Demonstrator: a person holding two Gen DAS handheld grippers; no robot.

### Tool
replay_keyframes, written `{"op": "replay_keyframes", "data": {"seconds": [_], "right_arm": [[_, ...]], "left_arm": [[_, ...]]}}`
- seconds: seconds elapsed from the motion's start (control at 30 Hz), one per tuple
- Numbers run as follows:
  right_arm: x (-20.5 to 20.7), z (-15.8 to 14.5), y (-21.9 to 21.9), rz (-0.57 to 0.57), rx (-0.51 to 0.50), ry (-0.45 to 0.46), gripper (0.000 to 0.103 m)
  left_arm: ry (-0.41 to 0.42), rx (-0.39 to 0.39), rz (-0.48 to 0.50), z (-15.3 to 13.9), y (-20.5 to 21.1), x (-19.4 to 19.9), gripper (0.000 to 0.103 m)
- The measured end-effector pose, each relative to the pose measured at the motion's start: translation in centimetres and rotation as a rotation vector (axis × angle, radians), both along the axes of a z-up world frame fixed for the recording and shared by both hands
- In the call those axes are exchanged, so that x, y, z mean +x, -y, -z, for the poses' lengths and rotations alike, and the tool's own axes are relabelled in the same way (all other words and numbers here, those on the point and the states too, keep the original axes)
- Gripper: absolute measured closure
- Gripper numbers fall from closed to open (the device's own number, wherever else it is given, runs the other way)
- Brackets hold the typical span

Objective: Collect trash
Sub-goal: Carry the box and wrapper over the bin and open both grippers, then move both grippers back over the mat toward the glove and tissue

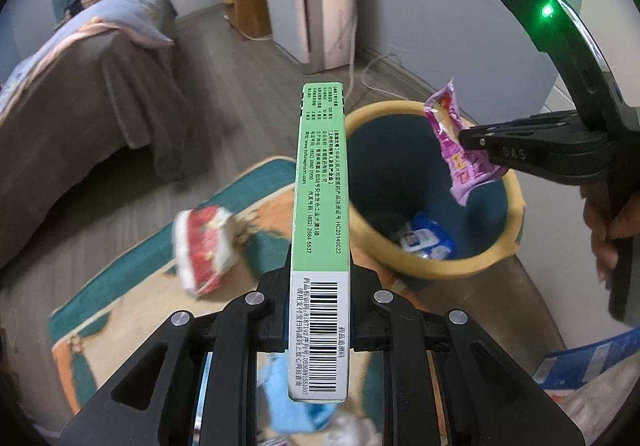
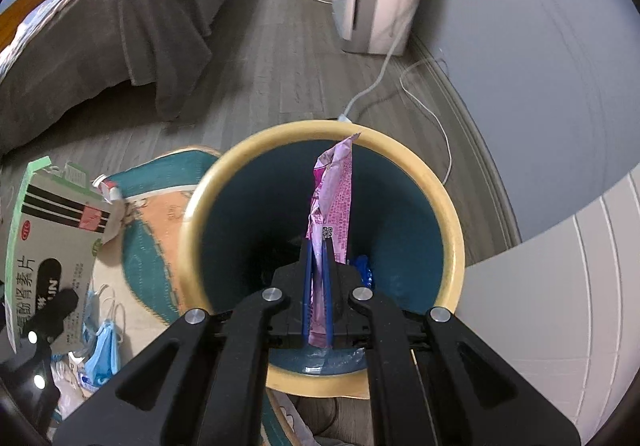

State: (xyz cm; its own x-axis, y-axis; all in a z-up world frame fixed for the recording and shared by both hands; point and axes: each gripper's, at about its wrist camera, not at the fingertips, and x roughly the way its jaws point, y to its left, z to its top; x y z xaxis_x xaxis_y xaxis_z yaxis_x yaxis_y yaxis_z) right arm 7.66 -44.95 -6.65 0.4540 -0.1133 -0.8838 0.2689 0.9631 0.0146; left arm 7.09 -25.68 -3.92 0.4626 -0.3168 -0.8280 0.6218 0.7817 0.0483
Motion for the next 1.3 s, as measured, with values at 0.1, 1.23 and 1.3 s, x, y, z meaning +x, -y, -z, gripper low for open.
{"op": "replay_keyframes", "data": {"seconds": [0.1,1.23,1.3], "right_arm": [[-0.3,0.3,1.5,0.034,0.009,0.002,0.099],[-1.4,-3.2,-0.5,0.069,0.04,0.101,0.006],[-1.9,-4.5,-1.7,0.084,0.036,0.112,0.006]], "left_arm": [[-0.011,0.01,0.016,0.5,1.5,0.4,0.083],[0.054,0.012,-0.069,-0.4,-2.6,0.5,0.009],[0.074,0.005,-0.092,-1.6,-4.6,0.1,0.008]]}}
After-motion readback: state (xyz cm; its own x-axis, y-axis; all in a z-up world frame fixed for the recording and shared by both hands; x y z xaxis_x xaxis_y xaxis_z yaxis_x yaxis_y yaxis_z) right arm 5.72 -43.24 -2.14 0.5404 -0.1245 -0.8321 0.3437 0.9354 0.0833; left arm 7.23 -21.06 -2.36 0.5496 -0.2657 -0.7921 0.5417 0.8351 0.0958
